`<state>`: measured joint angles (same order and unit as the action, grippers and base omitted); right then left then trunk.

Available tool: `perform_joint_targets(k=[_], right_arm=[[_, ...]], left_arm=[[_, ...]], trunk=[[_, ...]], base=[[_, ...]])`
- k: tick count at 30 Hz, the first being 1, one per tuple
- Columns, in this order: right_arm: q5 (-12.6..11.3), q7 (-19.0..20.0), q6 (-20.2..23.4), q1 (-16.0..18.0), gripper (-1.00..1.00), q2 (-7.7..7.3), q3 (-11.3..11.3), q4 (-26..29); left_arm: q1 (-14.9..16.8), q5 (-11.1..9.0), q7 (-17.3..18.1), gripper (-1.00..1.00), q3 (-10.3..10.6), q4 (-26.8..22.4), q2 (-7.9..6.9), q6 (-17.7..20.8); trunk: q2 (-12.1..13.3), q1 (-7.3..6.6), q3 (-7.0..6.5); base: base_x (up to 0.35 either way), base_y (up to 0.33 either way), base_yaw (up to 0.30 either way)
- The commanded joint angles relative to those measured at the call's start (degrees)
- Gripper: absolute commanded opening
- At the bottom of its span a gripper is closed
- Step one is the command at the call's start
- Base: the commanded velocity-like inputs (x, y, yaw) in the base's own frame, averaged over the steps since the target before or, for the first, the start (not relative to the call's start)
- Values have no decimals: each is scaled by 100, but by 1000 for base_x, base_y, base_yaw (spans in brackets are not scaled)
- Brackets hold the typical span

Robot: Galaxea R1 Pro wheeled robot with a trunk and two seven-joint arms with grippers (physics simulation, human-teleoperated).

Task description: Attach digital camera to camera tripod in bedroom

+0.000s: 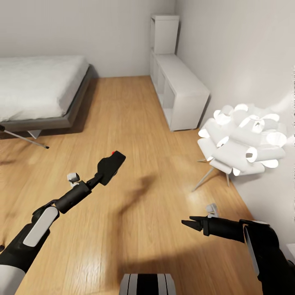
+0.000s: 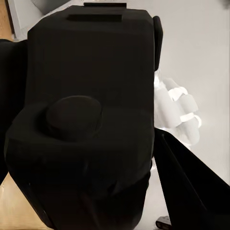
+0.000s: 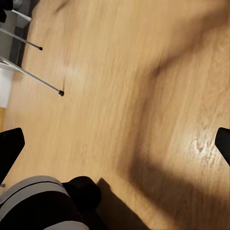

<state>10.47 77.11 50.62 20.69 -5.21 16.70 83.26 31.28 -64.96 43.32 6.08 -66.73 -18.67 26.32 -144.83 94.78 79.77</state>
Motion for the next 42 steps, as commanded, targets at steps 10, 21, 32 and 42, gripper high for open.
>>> perform_joint_targets(k=[10,21,32,42], right_arm=[[72,53,59,4,100,9,9,6],[76,54,60,4,100,19,9,6],[75,49,87,3,100,3,9,-1],[70,58,104,5,100,3,9,5]], left_arm=[[3,-95,33,-100,8,567,-37,49],[1,-128,88,-100,12,590,-2,49],[1,-192,1356,-100,2,1610,247,24],[1,-163,1894,-100,-1,1944,210,51]], trunk=[[12,-27,-219],[27,-55,-462],[41,-84,-706],[55,-109,-928]], base=[[0,0,0],[0,0,0],[0,0,0],[0,0,0]])
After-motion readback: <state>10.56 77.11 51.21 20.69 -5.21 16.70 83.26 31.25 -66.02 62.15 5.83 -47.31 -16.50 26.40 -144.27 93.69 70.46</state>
